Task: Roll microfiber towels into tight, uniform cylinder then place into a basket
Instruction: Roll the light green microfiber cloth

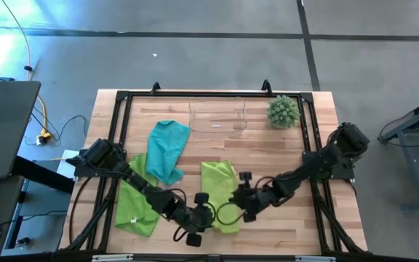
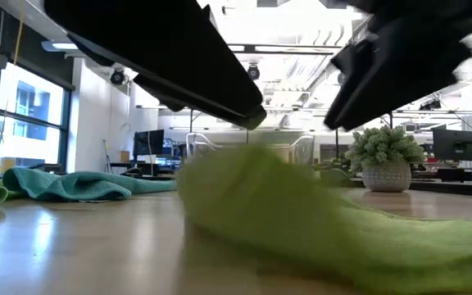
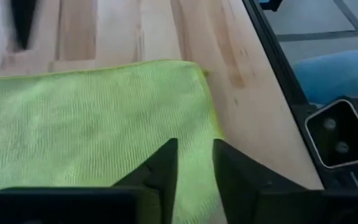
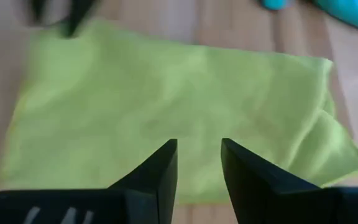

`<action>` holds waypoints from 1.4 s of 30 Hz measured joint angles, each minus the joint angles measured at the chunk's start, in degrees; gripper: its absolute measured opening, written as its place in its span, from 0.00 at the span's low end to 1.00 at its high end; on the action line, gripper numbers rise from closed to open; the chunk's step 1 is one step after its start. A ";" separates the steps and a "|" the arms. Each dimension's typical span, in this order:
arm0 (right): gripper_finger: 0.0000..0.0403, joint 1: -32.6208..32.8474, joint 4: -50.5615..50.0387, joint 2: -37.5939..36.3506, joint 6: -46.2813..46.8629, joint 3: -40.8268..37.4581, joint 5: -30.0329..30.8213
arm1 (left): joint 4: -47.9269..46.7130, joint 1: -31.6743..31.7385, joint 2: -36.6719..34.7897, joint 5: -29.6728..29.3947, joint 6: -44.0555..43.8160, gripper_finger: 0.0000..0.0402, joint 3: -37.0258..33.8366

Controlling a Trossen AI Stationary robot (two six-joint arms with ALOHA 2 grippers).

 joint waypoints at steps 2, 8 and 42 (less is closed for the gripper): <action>0.29 -1.63 1.45 1.25 0.16 -0.03 -0.01 | -0.07 -0.28 0.00 0.00 0.00 0.28 0.00; 0.29 -6.31 2.63 5.67 -1.24 -0.03 -0.01 | -0.66 -0.25 -0.27 -4.40 2.01 0.33 0.00; 0.22 -23.86 -14.48 6.17 -4.05 -0.06 0.92 | -14.89 9.81 4.51 -10.19 -16.68 0.31 0.20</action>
